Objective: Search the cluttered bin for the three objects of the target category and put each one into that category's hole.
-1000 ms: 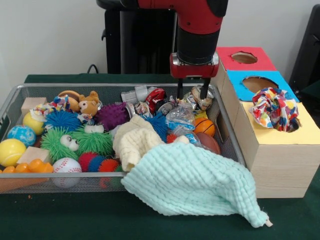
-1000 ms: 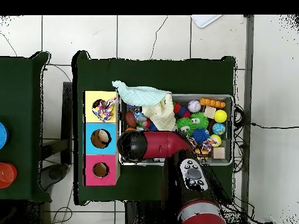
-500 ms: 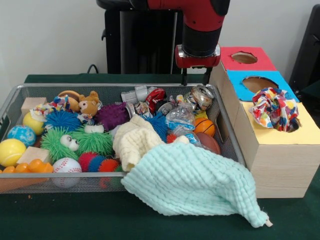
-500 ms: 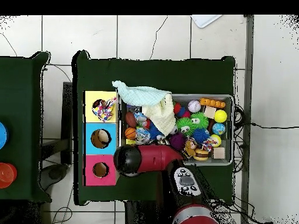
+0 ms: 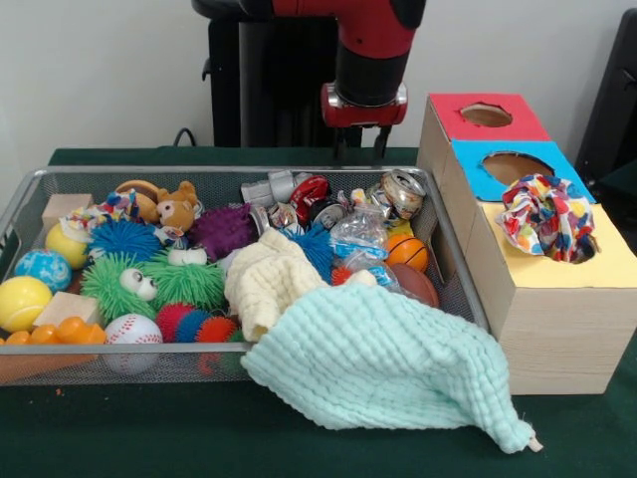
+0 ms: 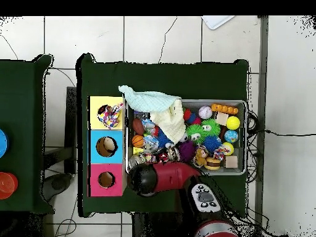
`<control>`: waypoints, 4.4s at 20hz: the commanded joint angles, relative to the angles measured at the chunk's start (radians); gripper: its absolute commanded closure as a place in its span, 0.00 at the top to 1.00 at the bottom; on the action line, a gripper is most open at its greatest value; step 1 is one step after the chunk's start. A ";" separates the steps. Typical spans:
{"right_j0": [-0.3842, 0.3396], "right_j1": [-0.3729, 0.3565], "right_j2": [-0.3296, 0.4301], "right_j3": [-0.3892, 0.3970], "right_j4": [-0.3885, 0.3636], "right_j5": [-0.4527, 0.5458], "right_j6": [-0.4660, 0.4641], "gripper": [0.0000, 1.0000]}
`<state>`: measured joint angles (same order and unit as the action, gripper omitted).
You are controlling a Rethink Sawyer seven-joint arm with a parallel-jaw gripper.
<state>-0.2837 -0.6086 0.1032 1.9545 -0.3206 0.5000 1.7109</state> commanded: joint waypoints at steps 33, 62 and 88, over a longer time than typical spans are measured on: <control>0.021 0.179 0.014 -0.217 -0.078 -0.163 0.107 1.00; -0.047 -0.021 0.111 -0.202 -0.005 0.070 0.022 1.00; -0.029 -0.006 0.129 -0.375 0.035 0.250 0.016 1.00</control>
<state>-0.3029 -0.6195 0.1488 1.7222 -0.3292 0.6706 1.7109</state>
